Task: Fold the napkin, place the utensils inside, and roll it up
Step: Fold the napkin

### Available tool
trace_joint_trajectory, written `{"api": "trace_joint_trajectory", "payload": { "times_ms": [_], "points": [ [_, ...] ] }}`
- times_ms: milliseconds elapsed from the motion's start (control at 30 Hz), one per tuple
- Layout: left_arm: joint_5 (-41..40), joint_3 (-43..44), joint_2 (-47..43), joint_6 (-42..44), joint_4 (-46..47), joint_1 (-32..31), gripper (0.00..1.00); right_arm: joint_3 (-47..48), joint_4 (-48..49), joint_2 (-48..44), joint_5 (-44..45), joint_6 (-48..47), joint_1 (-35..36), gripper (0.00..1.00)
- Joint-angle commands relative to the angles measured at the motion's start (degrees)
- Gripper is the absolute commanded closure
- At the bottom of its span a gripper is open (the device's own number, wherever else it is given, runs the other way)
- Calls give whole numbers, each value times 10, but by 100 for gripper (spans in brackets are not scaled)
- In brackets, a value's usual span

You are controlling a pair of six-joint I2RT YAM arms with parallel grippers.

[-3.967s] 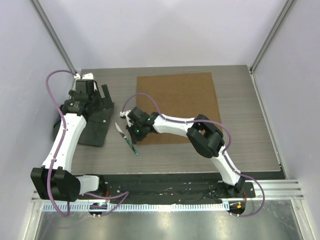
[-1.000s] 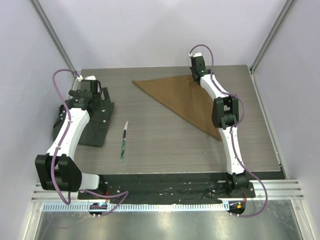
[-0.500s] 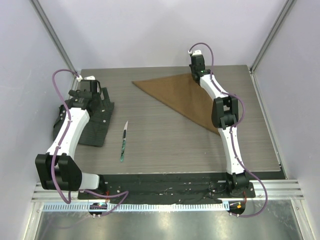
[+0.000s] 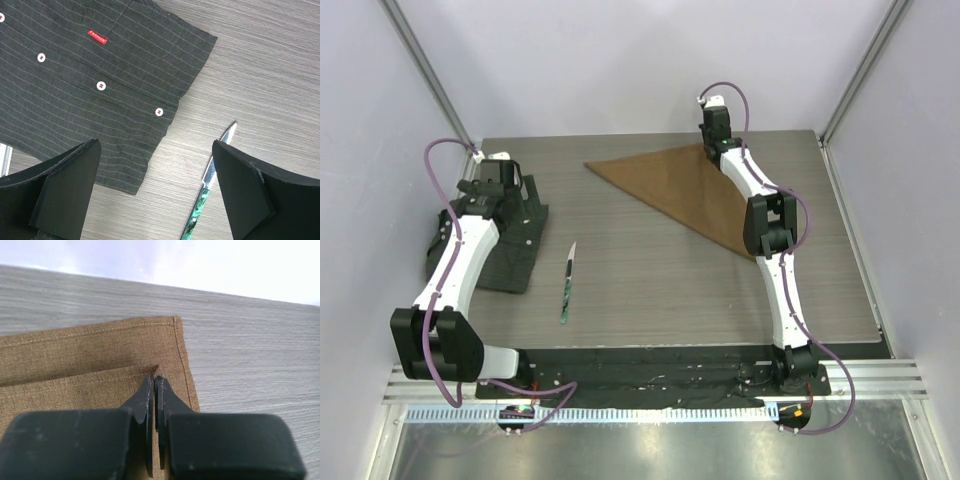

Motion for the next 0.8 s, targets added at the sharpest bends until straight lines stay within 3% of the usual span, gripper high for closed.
{"api": "trace_joint_trajectory", "payload": {
  "times_ms": [0, 767],
  "points": [
    [-4, 2, -1, 5, 23, 5, 0, 34, 37, -36, 3, -1, -1, 99],
    [0, 2, -5, 5, 22, 8, 0, 45, 61, -50, 3, 4, -2, 99]
  ]
}}
